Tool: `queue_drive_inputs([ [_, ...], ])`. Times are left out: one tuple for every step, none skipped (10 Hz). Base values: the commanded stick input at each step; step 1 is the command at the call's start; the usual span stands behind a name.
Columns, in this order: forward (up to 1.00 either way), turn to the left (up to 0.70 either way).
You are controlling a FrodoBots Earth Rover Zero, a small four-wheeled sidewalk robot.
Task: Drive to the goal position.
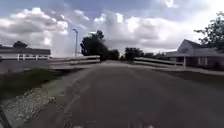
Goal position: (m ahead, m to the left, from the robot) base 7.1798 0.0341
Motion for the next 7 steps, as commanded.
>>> queue_drive_inputs([
  [0.70, -0.35],
  [0.70, -0.35],
  [0.70, -0.35],
  [0.70, -0.19],
  [0.70, 0.00],
  [0.70, 0.00],
  [0.70, 0.00],
])
